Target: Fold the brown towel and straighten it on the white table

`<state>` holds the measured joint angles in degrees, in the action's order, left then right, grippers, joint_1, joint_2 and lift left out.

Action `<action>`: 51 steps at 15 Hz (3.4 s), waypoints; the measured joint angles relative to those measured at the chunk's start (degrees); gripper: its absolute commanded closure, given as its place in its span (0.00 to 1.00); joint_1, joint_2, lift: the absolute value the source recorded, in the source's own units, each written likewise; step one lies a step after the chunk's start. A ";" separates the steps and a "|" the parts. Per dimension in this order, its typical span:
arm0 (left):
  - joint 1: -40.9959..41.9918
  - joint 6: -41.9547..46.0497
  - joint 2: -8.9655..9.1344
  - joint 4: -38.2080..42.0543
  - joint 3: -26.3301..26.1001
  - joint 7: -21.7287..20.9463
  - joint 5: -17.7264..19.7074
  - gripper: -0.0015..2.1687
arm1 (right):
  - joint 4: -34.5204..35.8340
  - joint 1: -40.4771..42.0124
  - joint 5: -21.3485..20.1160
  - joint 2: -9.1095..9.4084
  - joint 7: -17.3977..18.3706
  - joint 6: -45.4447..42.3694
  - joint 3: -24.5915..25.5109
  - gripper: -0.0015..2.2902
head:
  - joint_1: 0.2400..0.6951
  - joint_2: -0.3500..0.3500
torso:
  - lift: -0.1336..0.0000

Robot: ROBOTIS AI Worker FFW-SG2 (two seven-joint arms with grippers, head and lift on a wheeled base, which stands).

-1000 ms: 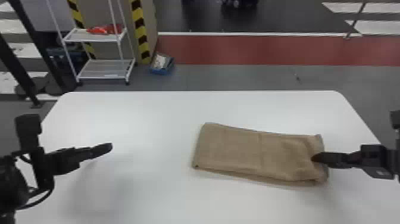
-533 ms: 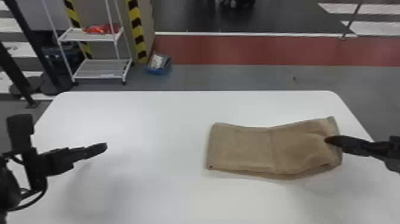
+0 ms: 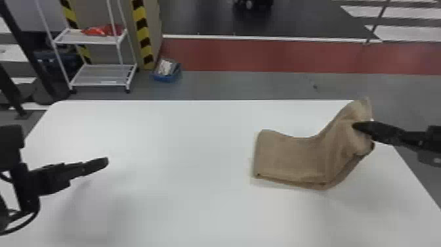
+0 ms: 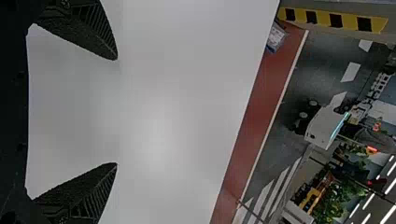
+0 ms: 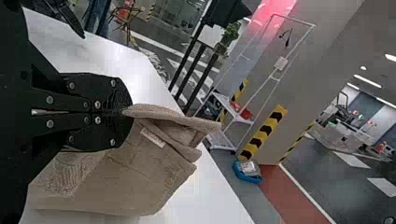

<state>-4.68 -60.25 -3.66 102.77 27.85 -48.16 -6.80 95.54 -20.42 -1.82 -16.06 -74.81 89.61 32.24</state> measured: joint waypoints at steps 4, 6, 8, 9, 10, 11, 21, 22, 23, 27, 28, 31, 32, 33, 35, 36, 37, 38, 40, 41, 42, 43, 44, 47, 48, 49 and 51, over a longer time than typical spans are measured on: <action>0.02 0.00 0.00 0.01 -0.01 0.00 -0.06 0.03 | -1.04 -2.13 0.06 4.16 3.37 0.00 -5.17 0.57 | 1.00 0.57 | 0.07; 0.02 0.00 -0.03 -0.05 0.00 -0.03 -0.06 0.03 | -1.40 -2.64 0.05 5.73 4.77 0.00 -7.83 0.57 | 1.00 0.62 | 0.07; 0.02 0.00 -0.14 -0.15 0.00 -0.17 -0.06 0.03 | -1.81 -2.76 -0.63 7.15 6.41 0.00 -10.51 0.57 | 1.00 0.66 | 0.07; 0.01 0.01 -0.22 -0.26 -0.02 -0.18 -0.06 0.03 | -2.24 -2.78 -0.93 7.68 7.84 0.00 -11.58 0.57 | 1.00 0.67 | 0.07; -0.03 0.09 -0.34 -0.36 -0.05 -0.18 -0.06 0.03 | -2.69 -2.81 -1.05 7.94 9.31 0.00 -12.52 0.57 | 1.00 0.69 | 0.07; -0.06 0.14 -0.47 -0.47 -0.07 -0.18 -0.06 0.03 | -3.00 -2.85 -1.12 8.03 10.45 0.00 -13.37 0.57 | 1.00 0.69 | 0.07; 0.02 0.18 -1.53 -0.99 -0.07 -0.52 -0.06 0.03 | 2.82 -3.08 1.23 8.32 11.64 0.00 -5.98 0.57 | 1.00 0.65 | 0.07; -0.02 0.18 -1.59 -1.06 -0.10 -0.52 -0.06 0.03 | 3.58 -2.76 1.12 7.72 11.52 0.00 -5.03 0.57 | 1.00 0.63 | 0.07; -0.13 0.18 -1.60 -1.21 -0.16 -0.53 -0.06 0.03 | 3.87 -2.50 0.98 7.13 11.44 0.00 -4.70 0.57 | 1.00 0.61 | 0.07; -0.50 0.34 -1.63 -1.87 -0.50 -0.72 -0.14 0.03 | 3.96 -2.07 -2.21 5.72 11.44 0.00 -7.74 0.57 | 1.00 0.60 | 0.07; -0.51 0.35 -1.68 -1.92 -0.50 -0.78 -0.14 0.03 | 3.72 -2.28 -3.32 5.70 11.44 0.00 -8.97 0.57 | 1.00 0.61 | 0.07; -0.51 0.35 -1.79 -2.10 -0.48 -0.99 -0.15 0.03 | 1.68 -3.31 -6.51 6.17 11.77 0.00 -13.74 0.57 | 1.00 0.63 | 0.07; -0.51 0.35 -1.80 -2.17 -0.50 -1.05 -0.19 0.03 | 0.59 -3.83 -7.29 6.54 11.94 0.00 -15.17 0.57 | 1.00 0.65 | 0.07; -0.51 0.37 -1.80 -2.24 -0.50 -1.12 -0.29 0.03 | -0.13 -4.24 -7.86 6.93 11.99 0.00 -16.03 0.57 | 1.00 0.66 | 0.07; -0.61 1.02 -1.80 -2.62 -0.51 -1.45 -0.83 0.03 | -1.76 -5.14 -9.49 8.09 12.69 0.00 -18.39 0.57 | 1.00 0.68 | 0.07; -0.69 1.27 -1.80 -2.85 -0.52 -1.50 -0.95 0.03 | -2.43 -5.43 -9.93 8.63 13.19 0.00 -19.27 0.57 | 1.00 0.69 | 0.07; -0.76 1.52 -1.80 -3.08 -0.52 -1.58 -1.00 0.03 | -2.94 -5.63 -10.18 9.14 13.75 0.00 -19.87 0.53 | 1.00 0.71 | 0.07; -0.82 1.81 -1.80 -3.32 -0.52 -1.68 -1.04 0.03 | -3.34 -5.70 -10.26 9.47 14.23 0.00 -20.26 0.35 | 1.00 0.71 | 0.07; -0.93 2.41 -1.83 -3.82 -0.52 -1.76 -1.16 0.03 | -3.89 -5.76 -10.31 10.08 15.36 0.00 -20.69 0.00 | 1.00 0.72 | 0.07; -0.94 2.59 -1.85 -4.03 -0.52 -1.76 -1.19 0.03 | -3.96 -5.75 -10.29 10.28 15.70 0.00 -20.72 0.00 | 1.00 0.72 | 0.07; -0.95 2.73 -1.89 -4.22 -0.52 -1.76 -1.20 0.03 | -3.97 -5.65 -10.11 10.48 15.85 0.00 -20.49 0.01 | 1.00 0.73 | 0.07; -0.98 2.78 -1.93 -4.33 -0.52 -1.76 -1.20 0.03 | -3.96 -5.48 -9.78 10.68 15.90 0.00 -19.90 0.02 | 1.00 0.73 | 0.07; -1.01 2.80 -1.96 -4.39 -0.51 -1.76 -1.20 0.03 | -3.71 -5.27 -9.06 10.93 15.88 0.00 -18.80 0.02 | 1.00 0.73 | 0.07; -1.04 2.81 -1.97 -4.42 -0.51 -1.82 -1.20 0.03 | -2.68 -4.01 -2.41 11.12 15.67 0.00 -13.53 0.03 | 1.00 0.72 | 0.07; -1.04 2.81 -1.97 -4.42 -0.51 -1.92 -1.20 0.03 | -2.41 -3.59 -0.13 10.83 15.66 0.00 -11.86 0.04 | 1.00 0.72 | 0.07; -1.03 2.81 -1.97 -4.42 -0.51 -2.00 -1.20 0.03 | -2.09 -3.28 0.58 10.38 15.66 0.00 -10.90 0.08 | 1.00 0.71 | 0.07; -1.00 2.81 -1.97 -4.36 -0.53 -2.04 -1.20 0.03 | -1.81 -2.79 -0.23 9.01 15.59 0.00 -11.00 0.28 | 1.00 0.69 | 0.07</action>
<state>-5.68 -57.44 -5.63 98.41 27.32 -50.20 -8.00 93.73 -23.21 -2.05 -7.05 -59.23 89.61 21.24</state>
